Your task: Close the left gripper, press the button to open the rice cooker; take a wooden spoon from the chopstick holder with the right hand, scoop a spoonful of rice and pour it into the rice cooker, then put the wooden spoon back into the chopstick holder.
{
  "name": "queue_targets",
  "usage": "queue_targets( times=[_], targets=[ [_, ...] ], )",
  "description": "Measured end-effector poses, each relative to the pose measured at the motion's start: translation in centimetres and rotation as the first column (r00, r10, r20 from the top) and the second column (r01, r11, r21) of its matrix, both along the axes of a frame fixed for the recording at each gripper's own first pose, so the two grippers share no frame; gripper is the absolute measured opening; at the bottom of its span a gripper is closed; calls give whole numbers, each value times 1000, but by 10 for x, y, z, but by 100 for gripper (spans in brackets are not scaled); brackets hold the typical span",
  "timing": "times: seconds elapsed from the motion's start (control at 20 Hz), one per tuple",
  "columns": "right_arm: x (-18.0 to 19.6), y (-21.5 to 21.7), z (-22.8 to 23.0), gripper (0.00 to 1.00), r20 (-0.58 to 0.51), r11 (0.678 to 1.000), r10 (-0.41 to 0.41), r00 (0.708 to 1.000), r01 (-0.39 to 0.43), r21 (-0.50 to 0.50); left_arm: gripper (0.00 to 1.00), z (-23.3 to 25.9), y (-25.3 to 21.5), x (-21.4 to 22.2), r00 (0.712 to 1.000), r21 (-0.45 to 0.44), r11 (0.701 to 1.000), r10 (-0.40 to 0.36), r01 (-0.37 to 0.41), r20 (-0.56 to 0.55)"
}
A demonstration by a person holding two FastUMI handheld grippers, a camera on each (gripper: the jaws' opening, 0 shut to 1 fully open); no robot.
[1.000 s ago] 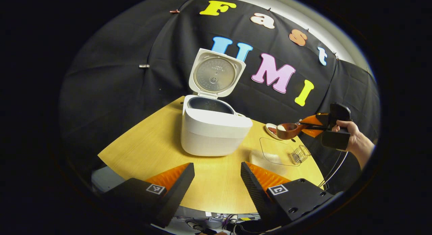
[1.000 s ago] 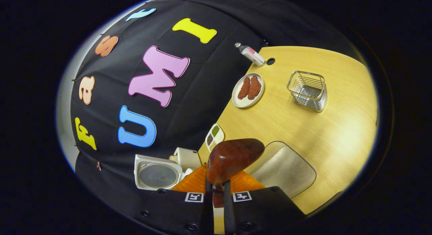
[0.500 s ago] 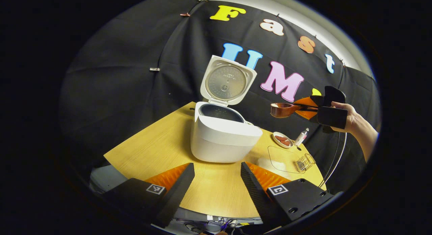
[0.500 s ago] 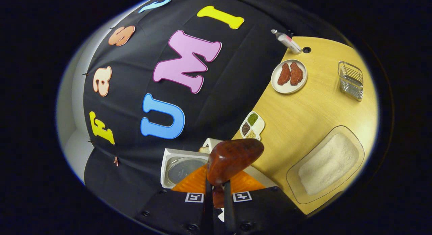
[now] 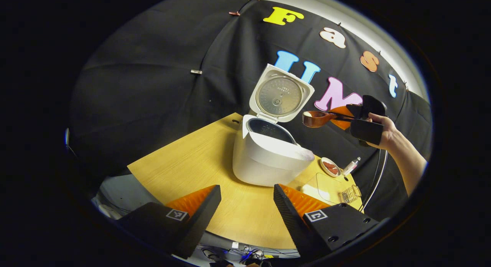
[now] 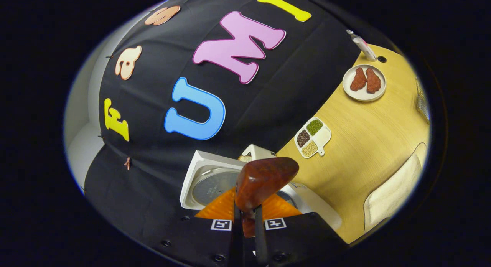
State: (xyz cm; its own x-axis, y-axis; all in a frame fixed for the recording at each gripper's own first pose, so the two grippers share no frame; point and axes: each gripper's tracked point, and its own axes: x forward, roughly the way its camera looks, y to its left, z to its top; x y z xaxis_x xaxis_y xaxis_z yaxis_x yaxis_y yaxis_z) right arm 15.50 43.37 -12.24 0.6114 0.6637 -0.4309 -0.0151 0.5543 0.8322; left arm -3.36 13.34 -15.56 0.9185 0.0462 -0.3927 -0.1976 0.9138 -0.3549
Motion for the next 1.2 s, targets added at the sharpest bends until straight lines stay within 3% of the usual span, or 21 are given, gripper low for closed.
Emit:
queue_targets(
  times=[0.3, 0.6, 0.8, 1.2],
  targets=[
    [15, 41, -16, 16, 185, 983, 106, 977, -75, -168, 95, -3, 7, 8, 1000, 42, 999, -26, 26, -5],
    [14, 82, -23, 16, 343, 931, 259, 903, -138, -338, 95, -6, 7, 12, 999, 60, 997, -40, 40, 9],
    [8, 105, -28, 16, 429, 869, 382, 819, -161, -467, 95, -4, 13, 9, 999, 51, 998, -32, 31, 17],
    [-12, 130, -44, 16, 500, 687, 638, 585, -141, -712, 95, -7, 21, 8, 999, 64, 998, -26, 25, 25]
  ],
)
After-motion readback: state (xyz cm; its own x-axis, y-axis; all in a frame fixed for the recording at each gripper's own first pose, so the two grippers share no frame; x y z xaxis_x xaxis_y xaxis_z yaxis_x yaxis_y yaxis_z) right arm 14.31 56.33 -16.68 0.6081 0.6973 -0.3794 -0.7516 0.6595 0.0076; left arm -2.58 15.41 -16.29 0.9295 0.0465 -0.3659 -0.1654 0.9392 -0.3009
